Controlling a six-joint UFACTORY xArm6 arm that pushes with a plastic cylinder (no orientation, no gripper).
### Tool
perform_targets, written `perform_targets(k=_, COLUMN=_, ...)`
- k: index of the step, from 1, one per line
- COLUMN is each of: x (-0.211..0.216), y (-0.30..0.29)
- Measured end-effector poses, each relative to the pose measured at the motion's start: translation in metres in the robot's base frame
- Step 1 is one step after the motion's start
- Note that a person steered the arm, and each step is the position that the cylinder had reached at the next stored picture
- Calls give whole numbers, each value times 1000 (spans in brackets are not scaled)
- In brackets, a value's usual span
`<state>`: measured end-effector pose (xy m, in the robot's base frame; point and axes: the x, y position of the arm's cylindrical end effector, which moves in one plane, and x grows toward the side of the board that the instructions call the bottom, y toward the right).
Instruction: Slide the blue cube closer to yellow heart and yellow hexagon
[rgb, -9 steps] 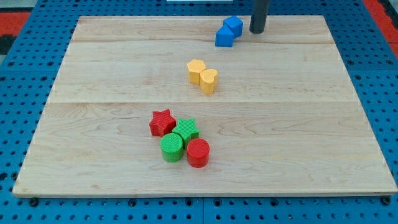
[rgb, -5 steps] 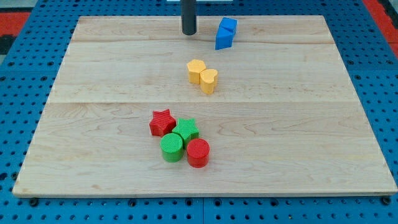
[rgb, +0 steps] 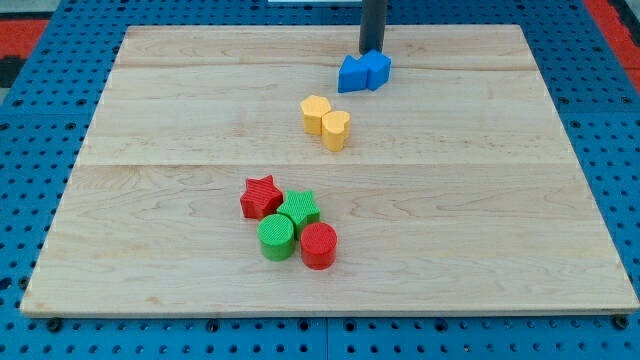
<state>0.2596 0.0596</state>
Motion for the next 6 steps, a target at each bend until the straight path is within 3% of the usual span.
perform_targets(k=1, x=29, y=-6)
perform_targets(k=2, x=28, y=3)
perform_targets(k=3, x=9, y=57)
perform_targets(k=4, x=43, y=26)
perform_targets(k=6, x=103, y=24)
